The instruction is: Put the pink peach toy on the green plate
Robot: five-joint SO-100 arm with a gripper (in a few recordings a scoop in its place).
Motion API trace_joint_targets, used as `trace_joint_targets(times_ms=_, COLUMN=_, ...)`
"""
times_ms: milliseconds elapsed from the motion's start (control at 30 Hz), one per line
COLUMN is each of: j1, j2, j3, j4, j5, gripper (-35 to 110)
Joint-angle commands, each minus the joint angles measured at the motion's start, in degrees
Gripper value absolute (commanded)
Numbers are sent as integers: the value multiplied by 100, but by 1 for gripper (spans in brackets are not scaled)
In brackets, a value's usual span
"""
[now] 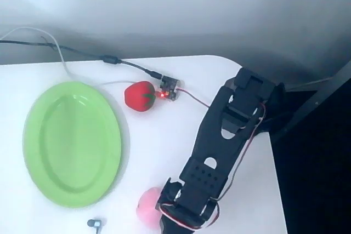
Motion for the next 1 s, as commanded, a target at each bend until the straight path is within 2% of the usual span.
trace_joint_targets(times_ms=0, j1=-35, j2=387, j3=44, j4=-141, j5=-79, gripper=22)
trace_joint_targets(times_ms=233, j1=97, j2=229, j3=-167, j4=-501, j5=-686, gripper=18)
trace_joint_targets(times_ms=533, j1=132, j2=281, j3=-158, j4=-466, j5=-510, gripper=19)
trace_joint_targets(times_ms=833, j1=105, j2=1925, j3=1371, j4=-343, j5=-88, gripper=22)
trace_joint_targets(times_ms=967, j1=378, j2=2276, j3=1670, j4=-343, j5=-281, gripper=21)
